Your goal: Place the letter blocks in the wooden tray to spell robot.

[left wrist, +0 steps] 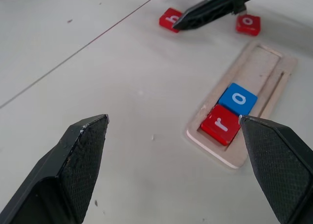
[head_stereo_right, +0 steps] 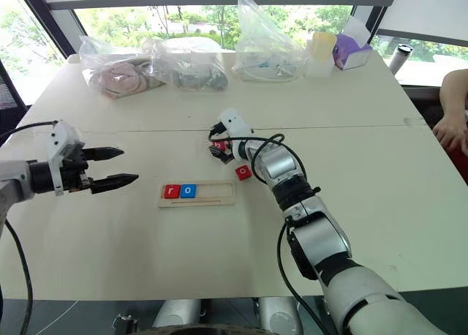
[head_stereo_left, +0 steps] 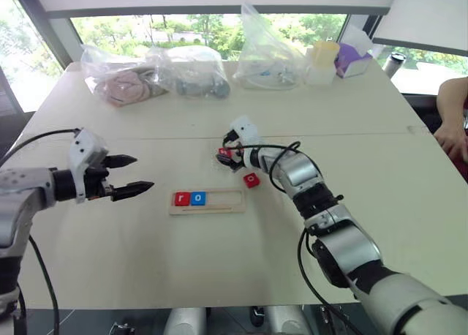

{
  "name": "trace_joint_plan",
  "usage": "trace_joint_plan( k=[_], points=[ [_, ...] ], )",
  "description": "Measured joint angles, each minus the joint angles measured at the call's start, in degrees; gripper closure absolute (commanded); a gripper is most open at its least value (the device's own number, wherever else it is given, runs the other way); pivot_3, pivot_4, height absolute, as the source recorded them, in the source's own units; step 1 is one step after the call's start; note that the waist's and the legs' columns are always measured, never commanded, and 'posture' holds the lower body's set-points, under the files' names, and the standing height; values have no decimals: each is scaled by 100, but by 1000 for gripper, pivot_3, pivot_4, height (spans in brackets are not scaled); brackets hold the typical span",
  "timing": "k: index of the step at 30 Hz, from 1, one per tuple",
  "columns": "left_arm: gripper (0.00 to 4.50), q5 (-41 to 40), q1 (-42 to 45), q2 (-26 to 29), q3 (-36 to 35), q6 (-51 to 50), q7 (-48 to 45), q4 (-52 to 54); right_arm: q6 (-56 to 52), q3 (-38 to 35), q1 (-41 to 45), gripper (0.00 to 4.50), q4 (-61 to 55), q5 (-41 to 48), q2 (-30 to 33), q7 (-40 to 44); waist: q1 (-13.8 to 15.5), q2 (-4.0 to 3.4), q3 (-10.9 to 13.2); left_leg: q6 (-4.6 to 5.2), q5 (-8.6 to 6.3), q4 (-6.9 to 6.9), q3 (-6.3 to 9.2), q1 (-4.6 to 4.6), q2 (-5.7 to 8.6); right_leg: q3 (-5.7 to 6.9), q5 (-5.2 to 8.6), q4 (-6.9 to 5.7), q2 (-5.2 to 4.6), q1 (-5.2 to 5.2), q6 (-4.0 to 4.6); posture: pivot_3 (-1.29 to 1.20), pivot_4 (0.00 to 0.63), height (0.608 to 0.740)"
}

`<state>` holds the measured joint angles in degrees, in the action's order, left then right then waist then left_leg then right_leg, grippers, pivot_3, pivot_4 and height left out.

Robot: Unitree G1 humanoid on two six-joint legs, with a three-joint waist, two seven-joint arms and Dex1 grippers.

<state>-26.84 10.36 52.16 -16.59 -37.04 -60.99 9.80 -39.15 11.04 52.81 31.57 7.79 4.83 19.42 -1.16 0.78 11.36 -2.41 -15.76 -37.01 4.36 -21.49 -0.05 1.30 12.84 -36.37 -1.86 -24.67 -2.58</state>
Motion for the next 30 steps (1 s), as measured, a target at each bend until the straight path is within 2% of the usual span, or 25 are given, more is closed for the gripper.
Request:
trace_joint_plan(
  k=[5,9,12,19,20,21,26,30],
  points=[
    [44,-132,-261,-224,-102,-146,467,463,-864,-346,-72,0,-607,21,-393,-618,1,-1,0,0,0,0,2,0,-2,-3,-5,-1,4,-3,9,0,150,740],
    [44,-199,-212,-351,-148,-185,760,535,-1289,-593,-385,0,-1063,54,-939,-1078,1,0,-1,0,0,0,1,1,-3,-3,-6,-1,6,-3,10,0,150,740],
    [44,-196,-140,-401,-80,-179,892,534,-1252,-577,-452,0,-1058,4,-1145,-1269,-4,1,-1,0,0,-1,-3,4,-2,-3,-8,-1,6,-1,12,0,150,740],
    [44,-190,-17,-475,18,-117,1087,533,-760,-338,-575,0,-878,-290,-1195,-1469,-9,1,-3,0,0,-1,-3,9,-2,-2,-9,-1,9,1,14,0,150,740],
    [0,-189,-5,-490,20,-106,1106,533,-661,-346,-573,535,-810,-312,-1210,-1516,-9,2,-3,0,0,-2,-3,10,-2,-2,-10,-1,10,2,15,0,150,740],
    [0,-184,-2,-493,45,-81,1120,531,-540,-363,-561,852,-698,-334,-1226,-1596,-10,2,-3,0,0,-2,-3,12,-3,-2,-11,-1,10,4,18,0,150,740],
    [0,-126,-4,-525,196,-6,1170,516,-258,-730,-472,3371,-391,-294,-1282,-1772,-15,2,-4,0,1,-7,-3,13,-5,-2,-15,-1,15,5,27,0,150,740],
    [0,-112,0,-568,314,26,1222,518,-242,-760,-471,3370,-392,-269,-1281,-1726,-24,2,-4,0,1,-6,-3,13,-12,-2,-16,-1,20,5,26,0,150,740]
  ],
)
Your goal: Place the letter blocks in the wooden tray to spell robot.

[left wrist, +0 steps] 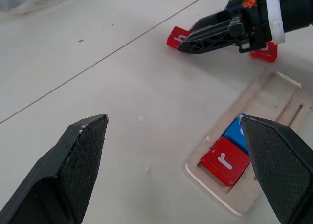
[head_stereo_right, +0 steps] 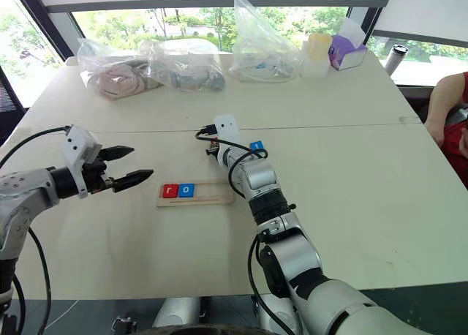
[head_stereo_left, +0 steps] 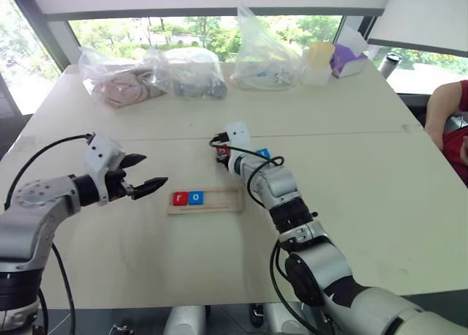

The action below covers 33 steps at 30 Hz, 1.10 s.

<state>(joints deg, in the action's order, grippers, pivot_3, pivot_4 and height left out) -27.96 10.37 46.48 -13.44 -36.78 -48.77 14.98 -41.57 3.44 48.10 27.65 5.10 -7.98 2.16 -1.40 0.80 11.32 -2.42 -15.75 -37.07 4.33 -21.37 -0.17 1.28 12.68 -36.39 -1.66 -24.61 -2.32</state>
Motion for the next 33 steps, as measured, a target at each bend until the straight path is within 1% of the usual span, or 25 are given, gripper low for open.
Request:
trace_joint_plan(
  k=[2,3,5,6,8,11,14,16,18,21,27,29,30,31,33],
  points=[
    [0,4,34,-53,118,9,15,7,-161,22,-118,3370,-274,18,90,87,14,-1,0,0,0,1,2,-3,-2,0,0,0,0,-1,0,0,150,740],
    [0,3,61,-75,172,8,18,8,-310,81,-264,3370,-589,24,199,169,37,-1,1,0,0,2,4,-9,-2,0,0,3,0,-3,-1,0,150,740],
    [0,-1,128,-109,279,7,7,42,-788,228,-651,3370,-1586,79,621,427,87,-6,4,0,0,2,10,-22,0,2,3,9,-6,-6,-6,0,150,740],
    [0,-2,174,-119,352,0,-7,65,-1116,243,-859,3370,-2255,117,961,575,95,-7,4,0,0,2,8,-26,6,3,4,15,-10,-7,-8,0,150,740],
    [0,-9,269,-161,491,-4,-35,154,-1761,-60,-1231,3370,-3462,321,1458,768,85,-5,3,0,-1,2,5,-28,13,4,7,20,-18,-6,-15,0,150,740],
    [0,-21,508,-198,786,-23,-107,350,-2767,-768,-1679,3370,-4751,588,1639,773,42,-2,2,0,-1,7,-2,-20,12,0,8,18,-14,-5,-16,0,150,740],
    [0,-103,803,-222,997,-64,-203,449,-3863,-1087,-2087,3370,-5837,675,1657,686,19,-5,3,1,-1,10,-1,-9,-12,0,7,13,13,-6,-11,0,150,740],
    [0,-121,931,-225,1085,-63,-259,417,-4491,-1104,-2248,3370,-6412,693,1580,576,7,-5,3,1,-1,10,-3,-4,-31,1,10,13,25,-6,-8,0,150,740],
    [0,-101,1047,-223,1177,-33,-350,265,-4893,-1024,-2602,3370,-6879,693,1409,410,23,-5,2,1,-1,10,4,-3,-44,4,13,12,52,-6,4,0,150,740],
    [0,2,1146,-251,1323,23,-432,-45,-5052,-835,-3004,3370,-7047,682,1117,162,13,-7,3,1,-1,8,-1,-5,-56,3,14,12,65,-11,25,0,150,740],
    [0,221,1369,-351,1544,235,-618,-450,-5053,-775,-3208,3370,-7070,516,893,-194,28,-6,2,1,-1,7,-2,-11,-56,3,15,18,65,-12,26,0,150,740],
    [0,239,1474,-403,1557,236,-638,-539,-5053,-835,-3185,2330,-6968,438,757,-300,32,-6,2,1,-1,7,-1,-11,-56,3,14,18,66,-13,25,0,150,740],
    [0,244,1504,-404,1557,237,-642,-567,-5051,-836,-3182,1905,-6919,412,668,-335,31,-6,2,1,-1,9,-2,-11,-56,3,14,18,66,-13,25,0,150,740],
    [0,249,1520,-405,1557,237,-645,-592,-5053,-811,-3155,1433,-6907,413,648,-351,23,-6,2,1,-1,9,-2,-9,-57,2,14,17,66,-13,25,0,150,740],
    [0,252,1525,-409,1557,239,-662,-595,-5053,-705,-3098,324,-6871,414,719,-352,13,-6,2,1,-1,9,-2,-9,-59,2,14,18,67,-13,25,0,150,740]
  ],
)
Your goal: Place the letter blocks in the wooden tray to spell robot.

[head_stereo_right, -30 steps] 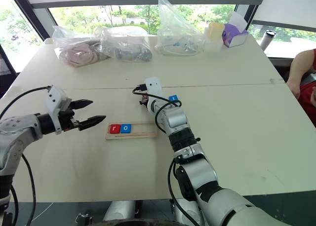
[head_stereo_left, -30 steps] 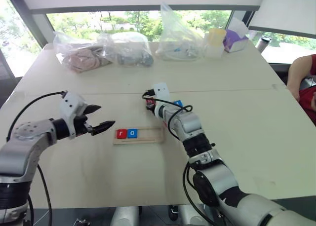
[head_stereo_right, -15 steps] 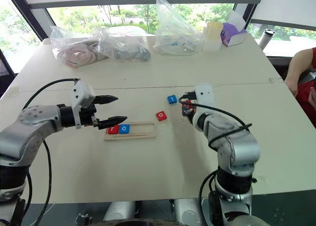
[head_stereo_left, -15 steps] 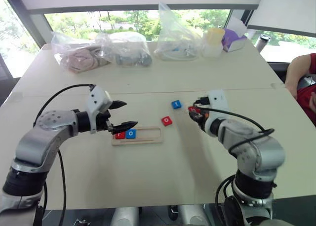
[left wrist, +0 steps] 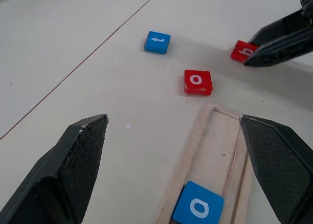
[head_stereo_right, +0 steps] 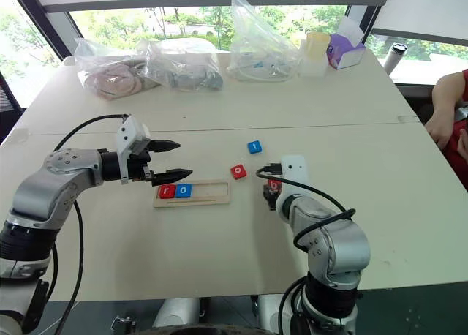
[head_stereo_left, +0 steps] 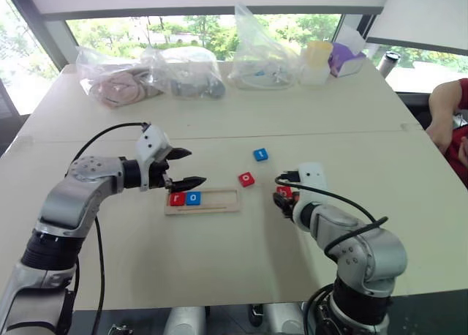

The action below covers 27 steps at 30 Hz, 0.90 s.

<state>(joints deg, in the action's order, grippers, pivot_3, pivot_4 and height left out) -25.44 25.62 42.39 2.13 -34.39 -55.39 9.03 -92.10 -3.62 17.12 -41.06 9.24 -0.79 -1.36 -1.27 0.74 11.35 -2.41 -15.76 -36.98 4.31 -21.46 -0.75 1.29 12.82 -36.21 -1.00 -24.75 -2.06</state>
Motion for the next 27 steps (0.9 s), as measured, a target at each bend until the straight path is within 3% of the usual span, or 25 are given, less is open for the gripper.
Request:
trace_joint_plan(
  k=[1,6,11,15,17,21,27],
  points=[
    [0,2,-7,4,-2,1,-15,-1,0,-4,61,59,44,6,58,11,6,0,0,0,0,0,0,0,0,0,0,0,0,0,0,0,150,740],
    [0,34,-61,86,-27,2,-63,-3,-1,-183,350,59,59,279,580,351,16,-1,1,0,0,0,0,-3,1,0,1,2,-1,0,0,0,150,740],
    [0,-8,-133,271,-99,-11,-232,14,430,-597,1109,59,116,1037,2214,1772,16,-3,4,1,-1,1,-7,-3,4,-3,1,5,-1,-1,0,0,150,740],
    [0,-433,-356,559,-132,-448,-632,403,2965,-232,220,59,952,1280,4098,4027,47,1,5,36,-21,1,-9,-4,2,1,18,18,0,7,-9,0,150,740],
    [0,-605,-451,739,-140,-665,-768,648,4385,116,-132,59,1742,1032,4573,4931,25,4,7,49,-28,-4,-23,-2,2,-9,17,19,-1,7,-17,0,150,740],
    [0,-1026,-602,958,-199,-1015,-853,1494,6646,804,-29,59,3824,448,4739,6031,-44,5,13,55,-32,-10,-78,15,-1,-67,17,7,5,1,-13,0,150,740],
    [0,-1146,-909,994,-225,-1163,-633,1996,7905,1027,529,59,4858,294,4508,6689,-117,7,14,55,-32,-16,-81,19,-6,-99,6,2,28,0,-21,0,150,740]
  ],
)
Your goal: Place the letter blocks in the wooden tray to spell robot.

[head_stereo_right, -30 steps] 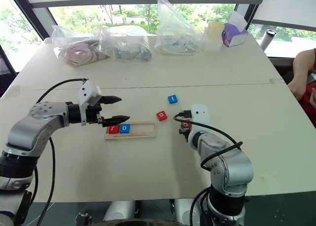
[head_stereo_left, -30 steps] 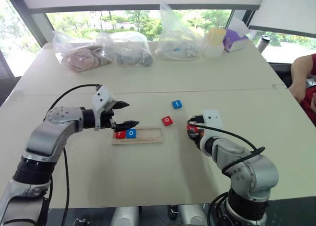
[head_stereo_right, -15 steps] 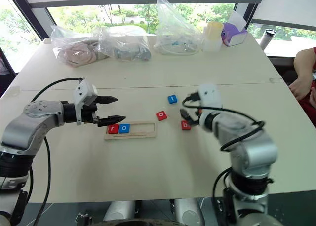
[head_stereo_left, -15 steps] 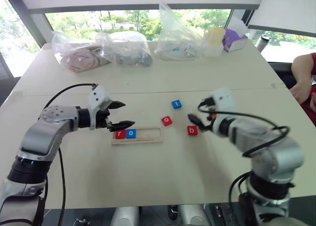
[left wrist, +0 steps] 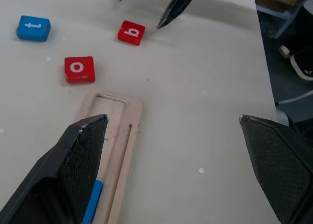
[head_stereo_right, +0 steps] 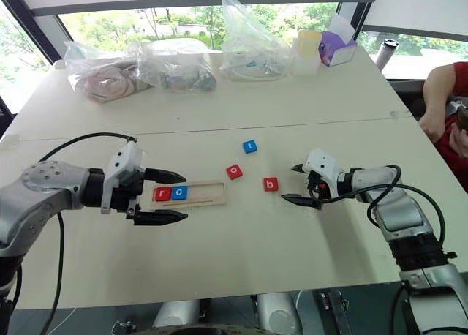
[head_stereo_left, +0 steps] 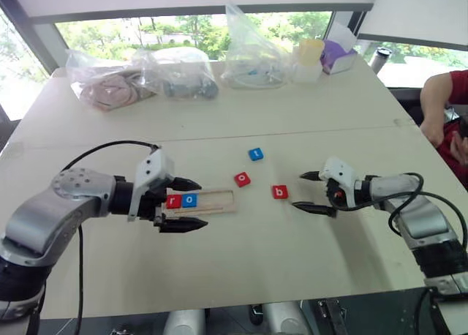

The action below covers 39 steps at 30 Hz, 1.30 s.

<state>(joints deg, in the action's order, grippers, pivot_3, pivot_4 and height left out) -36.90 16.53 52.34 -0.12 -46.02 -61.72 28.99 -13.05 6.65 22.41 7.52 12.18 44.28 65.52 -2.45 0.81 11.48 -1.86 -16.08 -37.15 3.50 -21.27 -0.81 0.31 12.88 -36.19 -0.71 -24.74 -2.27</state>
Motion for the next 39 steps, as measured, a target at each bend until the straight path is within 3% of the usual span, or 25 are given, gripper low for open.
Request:
trace_joint_plan(
  k=[10,13,18,25,29,34,39],
  points=[
    [0,154,-126,-3,109,64,200,20,1038,370,424,59,817,-325,-433,336,23,0,0,0,0,-3,-3,0,0,-4,-5,-2,0,-1,3,0,150,740],
    [0,307,-178,0,162,191,229,-27,1275,401,513,819,1054,-412,-533,357,25,-1,0,-1,0,-2,-3,0,0,-8,-9,-2,0,-2,10,0,150,740],
    [0,480,-493,84,53,282,323,-224,1358,397,498,3319,1077,-405,-540,480,22,-1,0,-1,0,-3,-3,0,-1,-9,-11,-3,0,-2,13,0,150,740],
    [0,495,-708,327,-399,312,312,-456,667,395,512,3353,607,-327,-589,453,7,-1,-1,-1,0,-3,-3,1,-2,-9,-10,-5,1,-3,11,0,150,740],
    [0,629,-1119,656,-878,400,314,-723,-457,534,846,3353,-371,53,-1158,293,-31,-2,-1,-1,0,2,-8,6,-14,-14,-13,-24,13,-19,9,0,150,740],
    [0,370,-1845,774,-1775,122,296,-406,-1164,1268,1332,3353,-686,-264,-2104,-351,44,0,-2,-2,1,0,-3,-8,-13,-11,-12,-37,7,-36,14,0,150,740],
    [0,373,-1937,676,-1841,105,546,-238,-1324,1974,1410,3353,-726,-621,-2396,-520,167,1,-2,-5,2,-6,-16,-13,-4,-14,-19,-27,-7,-36,36,0,150,740]
  ],
)
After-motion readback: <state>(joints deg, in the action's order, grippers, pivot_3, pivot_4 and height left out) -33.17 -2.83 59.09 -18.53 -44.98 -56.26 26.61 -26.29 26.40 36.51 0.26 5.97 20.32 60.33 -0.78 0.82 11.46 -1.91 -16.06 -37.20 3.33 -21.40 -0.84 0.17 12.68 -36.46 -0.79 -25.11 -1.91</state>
